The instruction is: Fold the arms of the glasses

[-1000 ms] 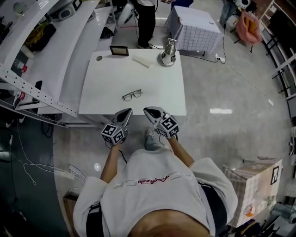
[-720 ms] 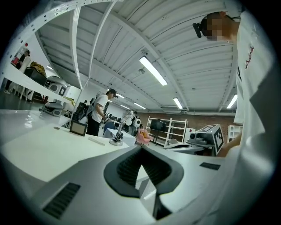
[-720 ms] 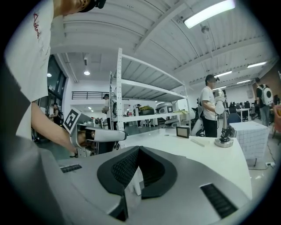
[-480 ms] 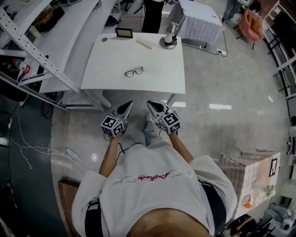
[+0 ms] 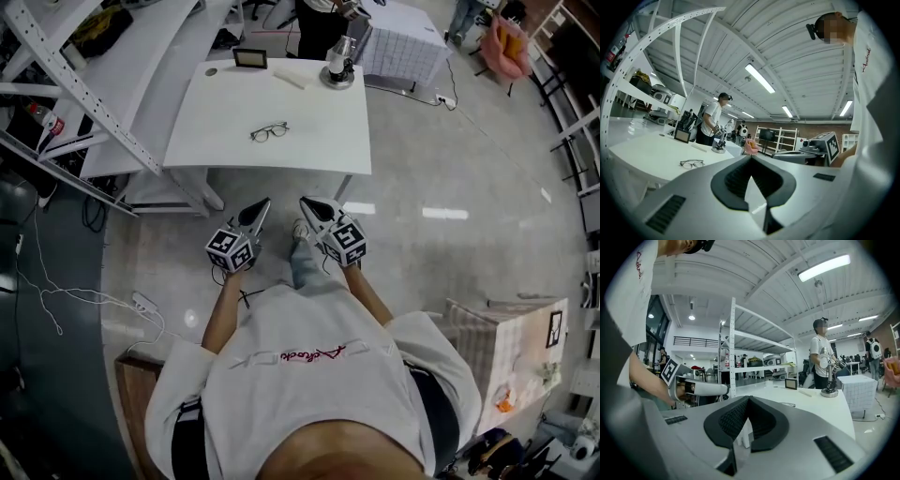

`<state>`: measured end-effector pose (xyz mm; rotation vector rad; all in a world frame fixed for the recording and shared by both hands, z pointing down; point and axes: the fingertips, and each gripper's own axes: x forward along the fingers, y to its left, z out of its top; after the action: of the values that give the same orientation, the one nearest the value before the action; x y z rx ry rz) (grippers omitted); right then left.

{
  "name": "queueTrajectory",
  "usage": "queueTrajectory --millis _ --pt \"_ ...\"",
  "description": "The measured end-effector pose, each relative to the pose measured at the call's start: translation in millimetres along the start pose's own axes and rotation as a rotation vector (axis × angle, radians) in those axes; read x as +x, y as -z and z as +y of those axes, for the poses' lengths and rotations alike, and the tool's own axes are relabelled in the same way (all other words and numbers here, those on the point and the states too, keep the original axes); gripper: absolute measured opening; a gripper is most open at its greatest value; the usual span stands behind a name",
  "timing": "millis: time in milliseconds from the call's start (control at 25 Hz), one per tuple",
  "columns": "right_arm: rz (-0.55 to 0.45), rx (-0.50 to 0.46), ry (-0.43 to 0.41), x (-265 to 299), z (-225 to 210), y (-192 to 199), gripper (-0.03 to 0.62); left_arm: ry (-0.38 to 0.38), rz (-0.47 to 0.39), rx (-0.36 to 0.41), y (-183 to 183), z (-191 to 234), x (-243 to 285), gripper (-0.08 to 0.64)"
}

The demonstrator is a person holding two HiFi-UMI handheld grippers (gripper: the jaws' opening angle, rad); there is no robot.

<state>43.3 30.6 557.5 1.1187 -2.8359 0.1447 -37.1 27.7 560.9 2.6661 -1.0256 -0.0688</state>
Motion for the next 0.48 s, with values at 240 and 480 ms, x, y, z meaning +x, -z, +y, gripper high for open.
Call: queueTrajectory --millis 240,480 --pt "-0.002 -0.007 -0.005 -8 6 -1 0.018 -0.005 0.006 -0.005 4 -7 -7 0.029" --pt "0.003 -0.026 -0.016 -3 10 -3 0.018 -0.022 0.009 -0.002 7 -5 -15 0.029"
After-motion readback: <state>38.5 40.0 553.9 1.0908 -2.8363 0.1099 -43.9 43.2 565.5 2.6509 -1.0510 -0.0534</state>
